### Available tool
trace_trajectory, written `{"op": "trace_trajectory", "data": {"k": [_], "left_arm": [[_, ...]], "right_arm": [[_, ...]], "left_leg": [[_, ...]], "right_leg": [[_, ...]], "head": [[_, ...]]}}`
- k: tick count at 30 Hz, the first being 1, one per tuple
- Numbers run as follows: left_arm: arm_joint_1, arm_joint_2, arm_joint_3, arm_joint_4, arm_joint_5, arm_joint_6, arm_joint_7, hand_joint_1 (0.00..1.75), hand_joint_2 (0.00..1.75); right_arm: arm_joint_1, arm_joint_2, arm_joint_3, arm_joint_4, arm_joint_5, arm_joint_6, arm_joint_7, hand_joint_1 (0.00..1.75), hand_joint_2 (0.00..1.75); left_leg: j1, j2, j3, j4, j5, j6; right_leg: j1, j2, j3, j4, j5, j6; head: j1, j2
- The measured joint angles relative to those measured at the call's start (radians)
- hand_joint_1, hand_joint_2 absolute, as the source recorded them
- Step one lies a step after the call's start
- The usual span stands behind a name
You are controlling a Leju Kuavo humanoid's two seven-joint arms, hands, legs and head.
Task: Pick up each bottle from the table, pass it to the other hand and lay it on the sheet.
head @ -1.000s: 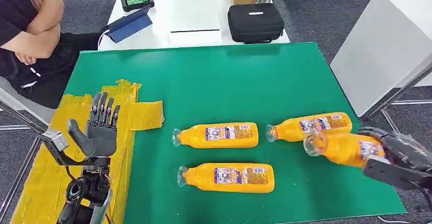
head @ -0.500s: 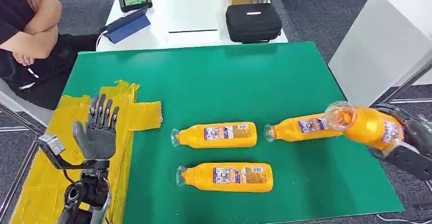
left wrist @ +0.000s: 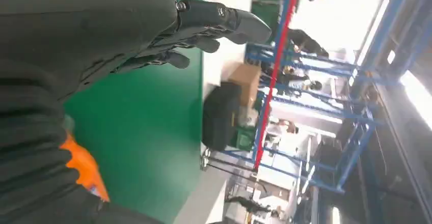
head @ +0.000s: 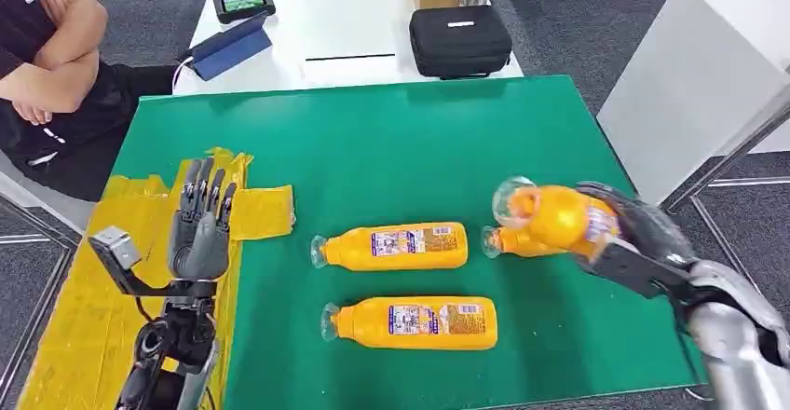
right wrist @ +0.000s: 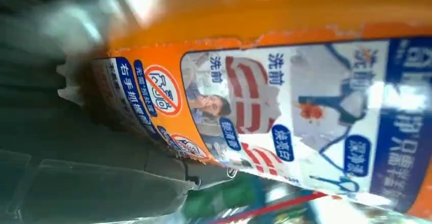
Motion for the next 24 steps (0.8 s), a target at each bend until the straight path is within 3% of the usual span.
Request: {"op": "trace_trajectory", "data": {"k": [6, 9, 18, 24], "left_arm": [[-0.052, -0.020, -0.080, 0.001, 0.001, 0.085, -0.001, 0.00, 1.75], [-0.066, -0.021, -0.088, 0.001, 0.000, 0.111, -0.003, 0.00, 1.75], [-0.074, -0.018, -0.080, 0.001, 0.029, 0.130, -0.013, 0.00, 1.75], [-0.071, -0.017, -0.076, -0.004, 0.035, 0.122, -0.009, 0.00, 1.75]], "right_arm": [[-0.305, 0.223, 0.289, 0.250, -0.160, -0.095, 0.133, 1.75, 1.75], [-0.395, 0.315, 0.375, 0.341, -0.174, -0.122, 0.162, 1.75, 1.75], [-0.514, 0.507, 0.490, 0.485, -0.164, -0.196, 0.212, 1.75, 1.75], [-0.538, 0.565, 0.523, 0.553, -0.165, -0.223, 0.219, 1.75, 1.75]], "left_leg": [[0.002, 0.001, -0.001, 0.000, 0.008, -0.004], [0.004, -0.003, -0.001, 0.000, 0.009, -0.005], [0.005, -0.006, -0.006, 0.000, 0.009, -0.006], [0.005, -0.007, -0.007, 0.000, 0.009, -0.006]], "right_leg": [[0.001, 0.001, -0.004, 0.003, 0.004, -0.002], [0.003, -0.001, -0.005, 0.003, 0.004, -0.002], [0.003, -0.003, -0.008, 0.004, 0.004, -0.002], [0.003, -0.005, -0.009, 0.003, 0.004, -0.002]], "head": [[0.000, 0.000], [0.000, 0.000], [0.000, 0.000], [0.000, 0.000]]}}
